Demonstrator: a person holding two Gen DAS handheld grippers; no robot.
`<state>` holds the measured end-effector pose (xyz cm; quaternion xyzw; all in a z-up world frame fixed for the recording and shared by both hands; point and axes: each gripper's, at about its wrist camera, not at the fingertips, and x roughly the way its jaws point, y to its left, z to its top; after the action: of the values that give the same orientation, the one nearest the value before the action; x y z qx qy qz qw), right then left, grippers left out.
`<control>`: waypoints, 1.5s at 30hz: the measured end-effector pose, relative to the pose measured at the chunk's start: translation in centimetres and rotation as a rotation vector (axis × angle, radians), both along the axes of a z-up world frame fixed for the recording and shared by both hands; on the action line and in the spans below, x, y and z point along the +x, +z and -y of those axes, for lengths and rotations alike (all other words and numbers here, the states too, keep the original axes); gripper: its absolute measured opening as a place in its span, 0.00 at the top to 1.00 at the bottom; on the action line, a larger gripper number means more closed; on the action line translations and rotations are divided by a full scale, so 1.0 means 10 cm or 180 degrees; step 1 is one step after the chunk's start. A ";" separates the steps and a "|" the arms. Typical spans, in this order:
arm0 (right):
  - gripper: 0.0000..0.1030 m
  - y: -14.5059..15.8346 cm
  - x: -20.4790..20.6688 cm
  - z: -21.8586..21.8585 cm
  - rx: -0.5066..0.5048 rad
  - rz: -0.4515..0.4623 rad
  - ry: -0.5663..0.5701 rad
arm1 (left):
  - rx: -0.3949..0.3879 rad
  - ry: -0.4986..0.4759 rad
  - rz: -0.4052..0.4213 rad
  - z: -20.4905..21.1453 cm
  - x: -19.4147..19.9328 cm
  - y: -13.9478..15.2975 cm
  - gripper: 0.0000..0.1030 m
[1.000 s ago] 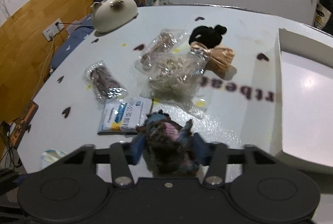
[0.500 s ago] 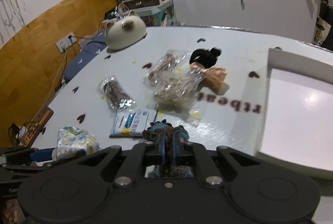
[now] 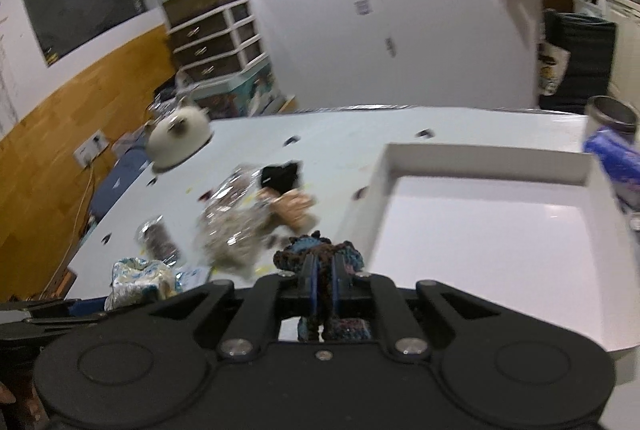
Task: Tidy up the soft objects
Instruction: 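Carry the pouch and scrunchie over the white tray with both tools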
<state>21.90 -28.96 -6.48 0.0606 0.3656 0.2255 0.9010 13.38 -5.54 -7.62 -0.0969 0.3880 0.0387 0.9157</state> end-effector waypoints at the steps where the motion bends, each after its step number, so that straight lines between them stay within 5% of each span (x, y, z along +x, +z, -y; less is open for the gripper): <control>1: 0.93 0.01 0.01 0.09 0.0007 0.0007 -0.0041 | -0.0004 -0.0033 0.0011 0.09 0.05 0.01 0.50; 23: 0.96 -0.21 0.29 1.89 -0.0037 -0.0049 -0.0893 | -0.0102 -0.1042 -0.0085 1.98 1.22 -0.22 0.50; 33: 0.99 -0.32 0.50 2.07 0.0066 -0.0093 -0.0983 | -0.0142 -0.1156 -0.0415 2.26 1.42 -0.53 0.50; 40: 0.99 -0.65 0.51 2.03 -0.0147 -0.0550 -0.0876 | -0.0187 -0.1207 -0.0625 2.31 1.56 -0.76 0.50; 45: 0.97 -0.63 0.43 2.07 -0.0185 -0.0538 -0.0892 | -0.0168 -0.1374 -0.0753 2.45 1.67 -0.92 0.50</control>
<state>26.24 -49.67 -12.82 0.1037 0.4345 0.0812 0.8910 30.08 -30.08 -16.82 -0.0305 0.5050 -0.1570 0.8482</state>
